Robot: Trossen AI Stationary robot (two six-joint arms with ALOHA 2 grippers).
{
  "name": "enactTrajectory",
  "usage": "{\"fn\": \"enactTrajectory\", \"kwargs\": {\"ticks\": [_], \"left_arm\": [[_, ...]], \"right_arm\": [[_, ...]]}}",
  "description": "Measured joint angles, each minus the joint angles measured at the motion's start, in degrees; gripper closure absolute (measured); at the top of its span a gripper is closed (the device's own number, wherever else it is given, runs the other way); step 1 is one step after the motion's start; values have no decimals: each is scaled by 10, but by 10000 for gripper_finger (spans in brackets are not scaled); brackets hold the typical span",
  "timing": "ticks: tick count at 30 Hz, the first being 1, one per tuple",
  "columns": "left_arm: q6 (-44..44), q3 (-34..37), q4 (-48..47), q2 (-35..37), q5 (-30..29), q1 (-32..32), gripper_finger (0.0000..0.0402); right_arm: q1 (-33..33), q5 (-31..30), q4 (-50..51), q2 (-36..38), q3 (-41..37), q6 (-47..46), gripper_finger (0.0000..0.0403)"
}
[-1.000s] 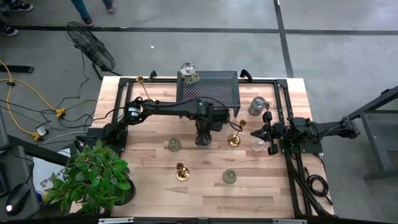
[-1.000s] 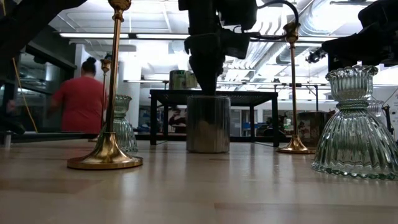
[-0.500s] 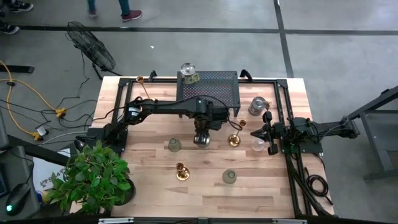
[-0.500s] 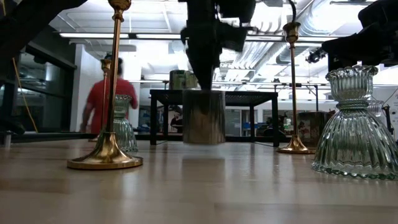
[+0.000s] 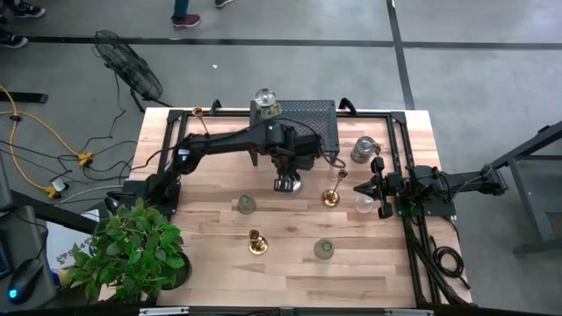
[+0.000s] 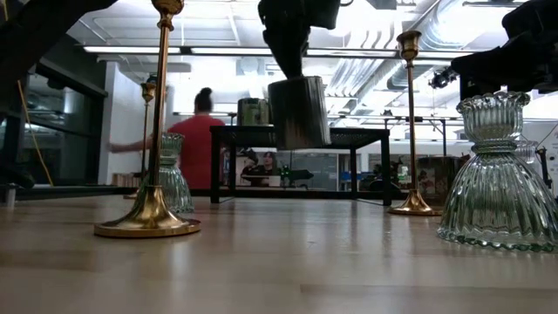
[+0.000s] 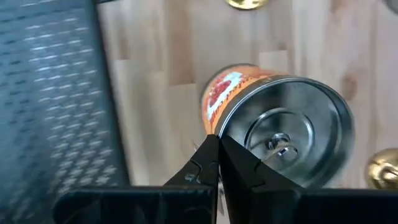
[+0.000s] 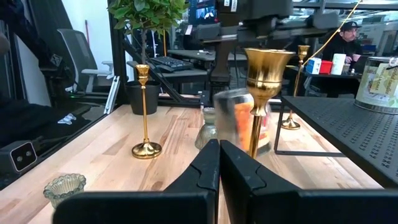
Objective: Stock candles on shelf
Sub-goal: Put the bottom scented candle on the shelf
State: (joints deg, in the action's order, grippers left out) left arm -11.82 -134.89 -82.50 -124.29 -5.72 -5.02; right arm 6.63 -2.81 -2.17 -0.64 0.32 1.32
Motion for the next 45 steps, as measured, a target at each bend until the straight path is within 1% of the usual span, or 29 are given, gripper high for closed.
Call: {"fn": "enactTrajectory", "kwargs": {"ticks": [6, 13, 23, 34, 40, 45], "left_arm": [[0, -1, 6, 16, -17, -20, 401], [-4, -1, 18, 38, -14, -37, 401], [-4, -1, 44, 64, -29, -55, 401], [-10, -1, 85, 65, -62, -98, 401], [-10, -1, 99, 64, -59, -116, 401], [-14, -1, 122, 64, -83, -126, 401]], "right_arm": [[0, 0, 0, -1, 0, 0, 400], [0, 0, 0, -2, 0, 0, 400], [0, 0, 0, -2, 0, 0, 400], [0, 0, 0, -2, 0, 0, 400], [0, 0, 0, -2, 0, 0, 400], [0, 0, 0, -2, 0, 0, 400]]}}
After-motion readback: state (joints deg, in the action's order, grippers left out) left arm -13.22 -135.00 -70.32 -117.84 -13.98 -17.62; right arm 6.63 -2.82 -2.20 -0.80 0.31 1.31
